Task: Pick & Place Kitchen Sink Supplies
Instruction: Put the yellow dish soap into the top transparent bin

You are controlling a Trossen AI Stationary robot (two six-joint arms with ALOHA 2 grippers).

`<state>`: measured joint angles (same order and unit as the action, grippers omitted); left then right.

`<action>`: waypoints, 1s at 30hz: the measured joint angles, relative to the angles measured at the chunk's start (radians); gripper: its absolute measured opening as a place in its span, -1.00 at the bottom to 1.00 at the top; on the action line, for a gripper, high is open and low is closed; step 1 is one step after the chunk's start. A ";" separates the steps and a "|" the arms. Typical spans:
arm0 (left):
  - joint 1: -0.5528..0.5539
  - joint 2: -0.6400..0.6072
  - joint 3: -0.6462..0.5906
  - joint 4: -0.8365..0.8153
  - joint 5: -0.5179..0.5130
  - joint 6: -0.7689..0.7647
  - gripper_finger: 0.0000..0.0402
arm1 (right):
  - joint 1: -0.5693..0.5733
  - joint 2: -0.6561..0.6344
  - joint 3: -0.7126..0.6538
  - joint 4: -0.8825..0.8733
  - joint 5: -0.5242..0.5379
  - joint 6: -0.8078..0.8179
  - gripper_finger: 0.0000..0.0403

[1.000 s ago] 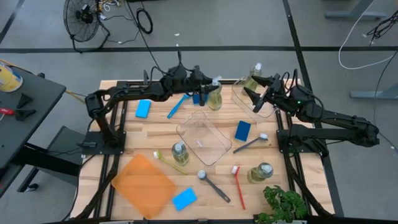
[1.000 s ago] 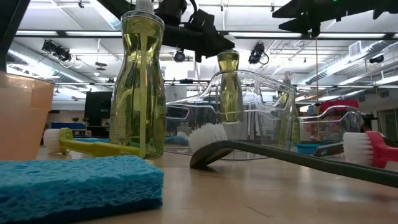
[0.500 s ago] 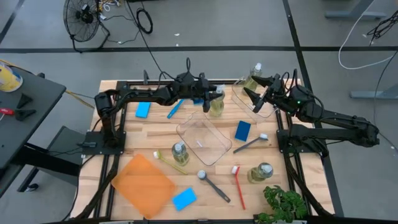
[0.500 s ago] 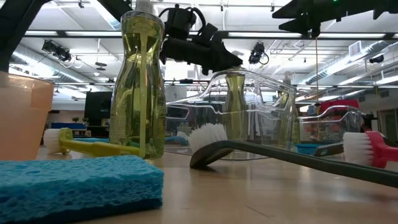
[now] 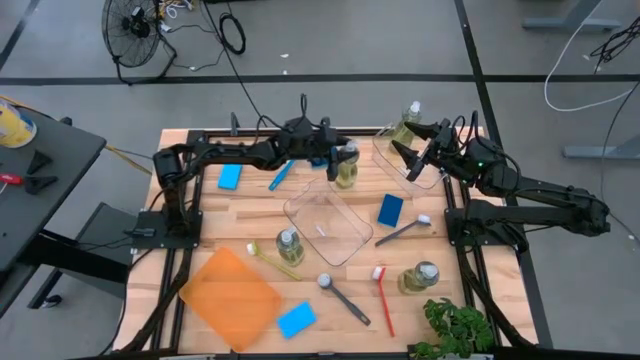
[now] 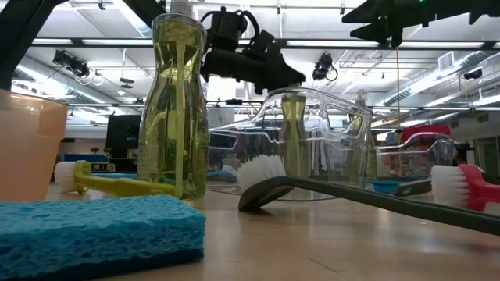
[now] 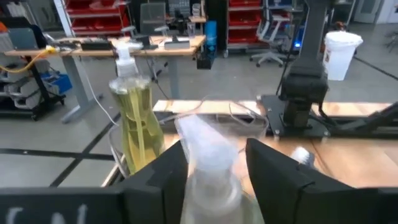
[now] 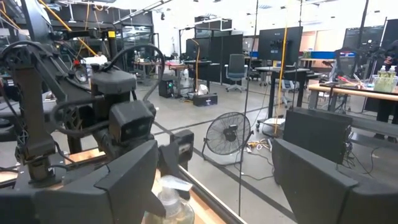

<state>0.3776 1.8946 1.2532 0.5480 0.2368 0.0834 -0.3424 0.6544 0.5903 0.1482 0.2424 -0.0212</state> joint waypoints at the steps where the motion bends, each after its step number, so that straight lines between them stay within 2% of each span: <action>1: -0.001 0.000 0.001 0.000 0.000 0.000 -0.14 | 0.000 0.000 0.000 0.000 0.000 0.000 0.58; 14: -0.010 -0.011 -0.001 -0.024 0.002 0.007 -0.10 | 0.000 0.000 0.000 0.000 -0.026 0.001 0.58; 18: -0.009 -0.019 -0.002 -0.043 -0.034 0.012 -0.10 | 0.000 0.000 0.000 0.000 -0.027 -0.002 0.58; 30: -0.009 -0.018 -0.002 -0.052 -0.045 0.012 -0.09 | 0.000 0.001 0.000 0.000 -0.027 -0.012 0.58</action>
<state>0.3691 1.8767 1.2510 0.4959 0.1917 0.0954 -0.3424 0.6552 0.5903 0.1478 0.2153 -0.0332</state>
